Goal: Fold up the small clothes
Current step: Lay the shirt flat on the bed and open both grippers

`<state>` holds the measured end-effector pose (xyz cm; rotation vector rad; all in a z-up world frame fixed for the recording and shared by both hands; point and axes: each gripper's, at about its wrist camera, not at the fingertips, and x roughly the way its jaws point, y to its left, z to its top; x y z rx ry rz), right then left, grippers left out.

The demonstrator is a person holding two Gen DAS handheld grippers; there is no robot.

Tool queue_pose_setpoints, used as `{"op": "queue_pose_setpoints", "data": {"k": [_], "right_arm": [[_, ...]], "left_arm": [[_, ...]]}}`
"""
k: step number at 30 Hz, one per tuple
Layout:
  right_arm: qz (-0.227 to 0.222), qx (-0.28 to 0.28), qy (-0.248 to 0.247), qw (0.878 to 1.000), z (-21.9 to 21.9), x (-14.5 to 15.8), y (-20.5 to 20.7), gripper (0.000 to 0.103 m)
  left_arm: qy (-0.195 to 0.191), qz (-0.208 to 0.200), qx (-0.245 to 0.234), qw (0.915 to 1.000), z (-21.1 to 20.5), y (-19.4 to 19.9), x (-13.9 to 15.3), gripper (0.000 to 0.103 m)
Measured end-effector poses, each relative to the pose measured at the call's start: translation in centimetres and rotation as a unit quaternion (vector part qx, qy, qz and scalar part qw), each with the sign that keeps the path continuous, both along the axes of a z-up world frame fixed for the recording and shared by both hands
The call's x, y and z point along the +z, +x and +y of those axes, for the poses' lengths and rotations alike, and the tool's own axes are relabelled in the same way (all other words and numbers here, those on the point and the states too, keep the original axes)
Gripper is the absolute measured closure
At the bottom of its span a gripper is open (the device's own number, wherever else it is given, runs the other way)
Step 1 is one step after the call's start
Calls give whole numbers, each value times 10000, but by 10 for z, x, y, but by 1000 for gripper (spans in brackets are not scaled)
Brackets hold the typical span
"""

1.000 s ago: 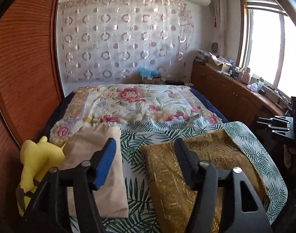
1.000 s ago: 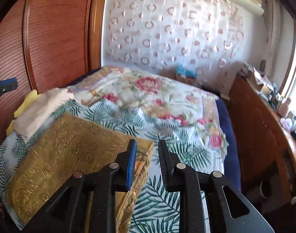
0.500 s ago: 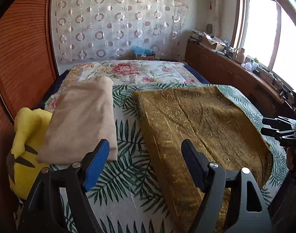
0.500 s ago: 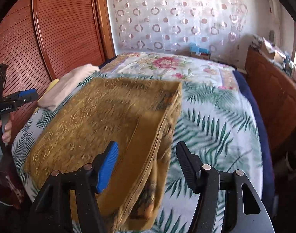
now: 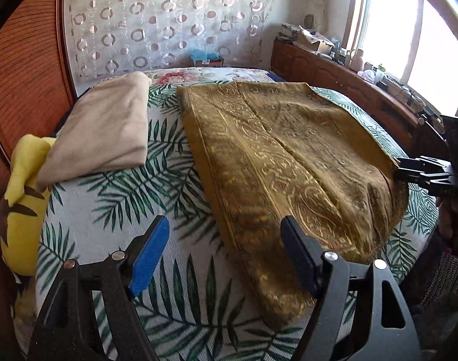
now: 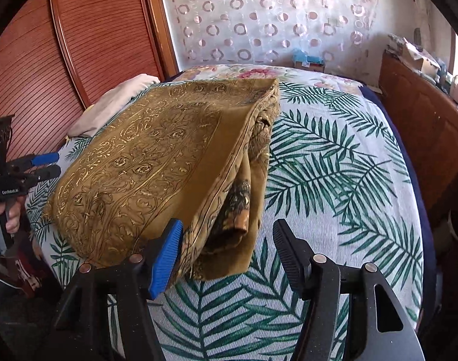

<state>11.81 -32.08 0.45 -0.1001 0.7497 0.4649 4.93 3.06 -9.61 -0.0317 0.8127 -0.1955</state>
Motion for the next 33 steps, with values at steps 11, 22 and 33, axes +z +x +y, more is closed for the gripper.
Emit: {"op": "queue_pose_setpoints", "data": {"k": [11, 22, 33], "right_arm": [[169, -46, 14, 9998, 2, -19, 4, 39], [269, 154, 123, 9994, 17, -34, -1, 39], [231, 331, 40, 9992, 30, -42, -9, 67]], "left_arm": [[-140, 279, 64, 9995, 1, -17, -16, 26], [-246, 294, 153, 9991, 6, -21, -17, 26], [-492, 381, -122, 9980, 1, -24, -21, 66]]}}
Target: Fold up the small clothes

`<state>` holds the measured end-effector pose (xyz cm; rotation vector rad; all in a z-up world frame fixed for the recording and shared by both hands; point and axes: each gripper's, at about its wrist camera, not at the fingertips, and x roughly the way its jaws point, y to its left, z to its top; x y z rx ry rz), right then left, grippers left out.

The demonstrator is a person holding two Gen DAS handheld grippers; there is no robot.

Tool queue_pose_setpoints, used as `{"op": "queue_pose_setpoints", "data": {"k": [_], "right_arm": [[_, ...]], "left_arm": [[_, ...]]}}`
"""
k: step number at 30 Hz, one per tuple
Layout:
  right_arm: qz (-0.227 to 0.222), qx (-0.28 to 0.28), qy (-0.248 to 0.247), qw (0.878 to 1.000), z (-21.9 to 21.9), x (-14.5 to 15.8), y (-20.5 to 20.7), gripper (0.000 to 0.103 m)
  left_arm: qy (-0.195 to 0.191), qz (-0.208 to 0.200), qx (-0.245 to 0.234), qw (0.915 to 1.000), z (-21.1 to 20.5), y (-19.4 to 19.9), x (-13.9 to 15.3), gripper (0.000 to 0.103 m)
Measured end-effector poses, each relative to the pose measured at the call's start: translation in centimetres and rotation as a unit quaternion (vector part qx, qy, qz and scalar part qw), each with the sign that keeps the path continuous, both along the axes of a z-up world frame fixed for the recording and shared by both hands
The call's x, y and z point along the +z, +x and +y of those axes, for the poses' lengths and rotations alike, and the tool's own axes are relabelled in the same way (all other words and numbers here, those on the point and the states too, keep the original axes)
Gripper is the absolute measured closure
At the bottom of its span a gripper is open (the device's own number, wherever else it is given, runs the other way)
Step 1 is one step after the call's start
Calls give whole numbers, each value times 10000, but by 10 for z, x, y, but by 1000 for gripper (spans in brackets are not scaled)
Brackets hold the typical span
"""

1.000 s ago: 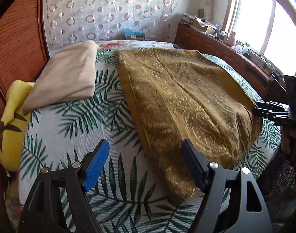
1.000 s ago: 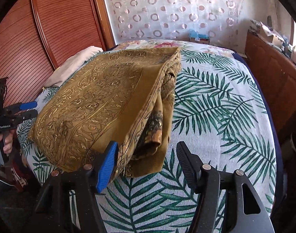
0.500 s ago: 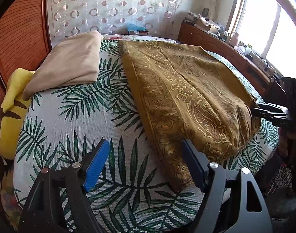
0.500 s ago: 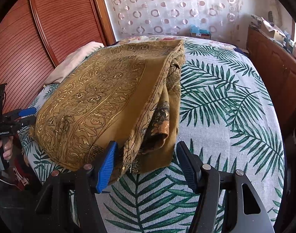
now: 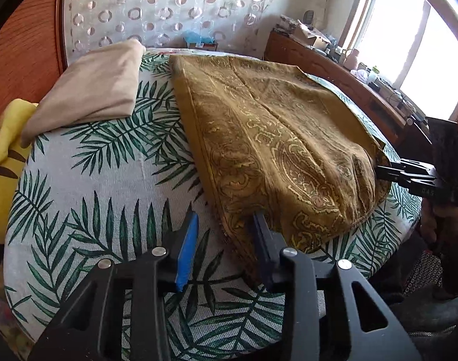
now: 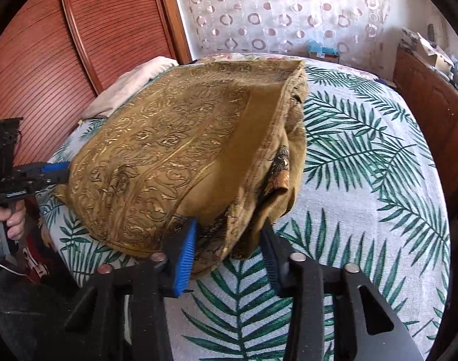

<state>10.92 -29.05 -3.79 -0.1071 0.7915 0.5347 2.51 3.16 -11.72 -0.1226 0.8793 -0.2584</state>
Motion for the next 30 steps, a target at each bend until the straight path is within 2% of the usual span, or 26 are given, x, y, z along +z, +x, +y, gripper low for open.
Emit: {"op": "queue_pose_setpoints", "data": {"k": [2, 5, 8, 9, 10, 11, 13, 18, 23, 30], "right_arm": [[38, -8, 63, 10000, -1, 0, 1, 67], [90, -19, 161, 9998, -2, -2, 3, 71], [135, -24, 299, 9995, -4, -3, 3, 78], [137, -23, 349, 9993, -4, -3, 3, 84], [132, -10, 412, 9991, -5, -4, 2, 91], [116, -4, 462, 9989, -6, -3, 1, 92], [77, 17, 588, 9982, -8, -1, 0, 95], [-250, 50, 774, 9967, -12, 13, -6, 95], [-589, 105, 798, 9950, -7, 37, 1, 96], [-946, 63, 861, 9918, -1, 66, 32, 96]], "left_arm": [[-38, 7, -26, 10000, 0, 0, 0, 70], [-74, 12, -60, 10000, -2, -1, 0, 71], [-196, 44, -193, 9996, -4, -1, 1, 71], [-253, 61, -237, 9994, -4, -1, 1, 72], [-305, 97, -284, 9991, -5, 0, 1, 87], [-353, 120, -306, 9988, -4, 1, 2, 94], [-399, 23, -349, 9986, -4, 1, 8, 99], [-626, -435, -285, 9967, -1, 2, 43, 100], [-580, -919, -226, 9938, 0, 31, 83, 100], [-683, -1142, -11, 9911, 10, 80, 105, 100]]}}
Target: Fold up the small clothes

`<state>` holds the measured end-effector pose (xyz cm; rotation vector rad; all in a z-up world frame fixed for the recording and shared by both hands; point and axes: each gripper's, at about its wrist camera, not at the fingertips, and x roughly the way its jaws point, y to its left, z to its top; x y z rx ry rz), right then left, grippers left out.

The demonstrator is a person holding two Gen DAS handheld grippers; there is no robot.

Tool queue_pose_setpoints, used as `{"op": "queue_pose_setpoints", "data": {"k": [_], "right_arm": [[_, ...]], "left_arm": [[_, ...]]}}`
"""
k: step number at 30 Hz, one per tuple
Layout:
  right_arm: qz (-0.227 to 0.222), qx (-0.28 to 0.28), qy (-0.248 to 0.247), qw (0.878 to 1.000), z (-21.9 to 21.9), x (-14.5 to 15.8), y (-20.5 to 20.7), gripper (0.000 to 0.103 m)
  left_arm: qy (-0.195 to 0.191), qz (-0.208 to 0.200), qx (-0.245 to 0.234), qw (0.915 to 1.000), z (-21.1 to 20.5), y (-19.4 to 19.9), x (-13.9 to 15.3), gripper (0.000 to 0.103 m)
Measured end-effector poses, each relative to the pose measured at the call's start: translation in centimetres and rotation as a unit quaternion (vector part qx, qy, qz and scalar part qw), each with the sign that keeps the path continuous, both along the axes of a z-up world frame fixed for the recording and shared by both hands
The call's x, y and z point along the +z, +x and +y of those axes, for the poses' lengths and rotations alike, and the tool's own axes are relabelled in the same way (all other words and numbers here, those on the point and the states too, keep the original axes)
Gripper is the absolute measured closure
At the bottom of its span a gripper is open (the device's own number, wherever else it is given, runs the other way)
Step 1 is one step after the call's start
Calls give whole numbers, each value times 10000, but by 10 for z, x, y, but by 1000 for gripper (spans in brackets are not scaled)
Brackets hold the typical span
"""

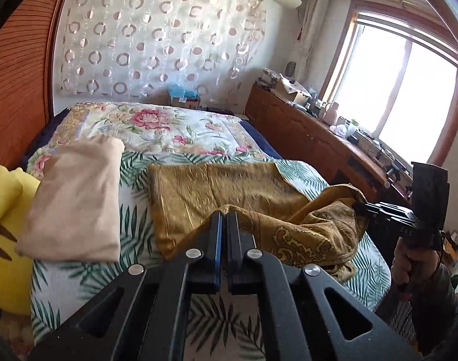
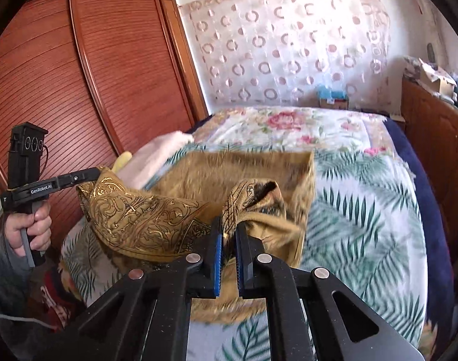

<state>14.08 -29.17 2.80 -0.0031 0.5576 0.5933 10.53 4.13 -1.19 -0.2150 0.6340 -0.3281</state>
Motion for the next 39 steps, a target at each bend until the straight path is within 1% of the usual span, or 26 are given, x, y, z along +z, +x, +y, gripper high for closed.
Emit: {"op": "queue_pose_setpoints", "data": {"k": [4, 7, 12, 16, 19, 24, 25, 27, 29, 30, 31, 32, 33, 34, 36, 37, 38, 39], "right_arm": [[-132, -71, -248, 9996, 9, 10, 30, 96], [-137, -126, -444, 9988, 18, 8, 58, 96], [74, -245, -559, 9981, 33, 5, 106, 96], [290, -276, -591, 9974, 43, -1, 146, 96], [356, -263, -641, 9970, 53, -5, 172, 96], [448, -300, -627, 9966, 65, -10, 203, 95], [456, -306, -617, 9966, 63, -13, 210, 90], [424, -347, -707, 9960, 66, -12, 210, 87], [364, -399, -819, 9952, 65, -8, 201, 72], [228, -490, -915, 9943, 66, -6, 197, 61], [99, -548, -975, 9937, 64, -1, 189, 57], [0, -557, -976, 9937, 63, 2, 183, 56], [-34, -527, -938, 9942, 62, 5, 179, 56], [-12, -498, -914, 9946, 62, 6, 174, 56], [-37, -382, -871, 9955, 61, 8, 160, 56], [-70, -325, -871, 9956, 61, 9, 151, 56], [-72, -261, -874, 9958, 62, 7, 143, 56], [-45, -183, -861, 9961, 63, 5, 135, 56]], "left_arm": [[32, 6, 106, 9999, 5, 31, 3, 100], [37, 48, 172, 9998, 9, 52, 2, 100], [92, 189, 267, 9994, 12, 91, -6, 100], [98, 360, 366, 9986, 19, 121, -18, 100], [120, 494, 442, 9977, 22, 140, -27, 100], [224, 721, 485, 9960, 25, 163, -44, 100], [262, 749, 480, 9957, 24, 165, -46, 100], [307, 826, 477, 9950, 22, 170, -50, 100], [327, 838, 439, 9950, 20, 172, -50, 100], [323, 785, 388, 9956, 19, 171, -47, 99], [344, 744, 361, 9960, 18, 170, -44, 94], [362, 719, 349, 9961, 17, 170, -42, 81], [365, 642, 331, 9967, 17, 168, -37, 72], [352, 547, 301, 9974, 17, 165, -33, 59], [366, 362, 197, 9985, 16, 154, -22, 47], [381, 294, 189, 9987, 16, 149, -19, 32], [396, 201, 189, 9988, 15, 141, -14, 21], [411, 131, 167, 9989, 15, 135, -12, 21]]}}
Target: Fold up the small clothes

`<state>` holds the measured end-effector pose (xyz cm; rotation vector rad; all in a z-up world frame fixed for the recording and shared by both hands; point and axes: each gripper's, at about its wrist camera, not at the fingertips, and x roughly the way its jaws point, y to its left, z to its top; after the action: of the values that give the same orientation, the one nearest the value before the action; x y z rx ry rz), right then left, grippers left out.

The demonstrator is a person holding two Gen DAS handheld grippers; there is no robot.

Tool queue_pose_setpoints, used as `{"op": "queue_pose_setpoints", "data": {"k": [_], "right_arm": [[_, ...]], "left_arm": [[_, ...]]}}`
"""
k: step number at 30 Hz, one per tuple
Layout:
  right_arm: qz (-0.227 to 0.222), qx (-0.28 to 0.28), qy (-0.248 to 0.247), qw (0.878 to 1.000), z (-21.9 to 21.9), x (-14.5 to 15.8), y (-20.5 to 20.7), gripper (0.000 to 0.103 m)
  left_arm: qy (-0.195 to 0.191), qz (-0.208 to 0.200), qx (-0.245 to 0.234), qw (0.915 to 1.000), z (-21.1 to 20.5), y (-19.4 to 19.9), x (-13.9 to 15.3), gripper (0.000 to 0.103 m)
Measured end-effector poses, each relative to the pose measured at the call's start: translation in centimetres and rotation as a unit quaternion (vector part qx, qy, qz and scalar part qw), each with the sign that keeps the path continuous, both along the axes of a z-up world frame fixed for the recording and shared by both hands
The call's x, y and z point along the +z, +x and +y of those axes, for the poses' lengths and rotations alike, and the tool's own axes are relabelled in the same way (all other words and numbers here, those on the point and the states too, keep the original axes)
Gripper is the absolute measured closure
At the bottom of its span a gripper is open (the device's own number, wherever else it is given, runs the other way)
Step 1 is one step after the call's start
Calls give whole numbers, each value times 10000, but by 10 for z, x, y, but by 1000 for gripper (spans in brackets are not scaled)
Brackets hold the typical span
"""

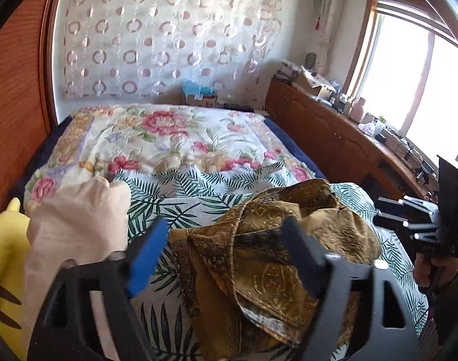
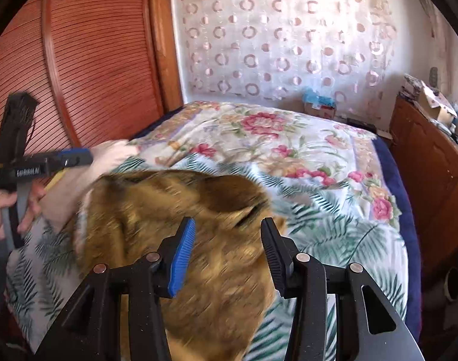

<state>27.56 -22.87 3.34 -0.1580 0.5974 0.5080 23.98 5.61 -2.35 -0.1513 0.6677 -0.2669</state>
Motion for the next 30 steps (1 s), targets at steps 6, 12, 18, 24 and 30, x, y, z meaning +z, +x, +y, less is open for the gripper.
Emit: {"op": "queue_pose_setpoints", "data": {"k": [6, 12, 18, 24, 30], "right_arm": [[281, 443, -116, 9986, 12, -25, -52, 56], [507, 613, -228, 9966, 20, -48, -87, 56], [850, 856, -413, 9918, 34, -74, -103, 56], [901, 885, -708, 9895, 46, -89, -99, 56], [614, 877, -1084, 9883, 54, -94, -105, 72]], "left_arm": [[42, -99, 54, 9999, 4, -42, 1, 21], [176, 45, 111, 9998, 9, -76, -13, 21], [152, 181, 64, 9997, 9, -94, -26, 21], [85, 228, 84, 9997, 9, -100, -32, 21], [67, 244, 72, 9997, 8, -101, -34, 21]]}}
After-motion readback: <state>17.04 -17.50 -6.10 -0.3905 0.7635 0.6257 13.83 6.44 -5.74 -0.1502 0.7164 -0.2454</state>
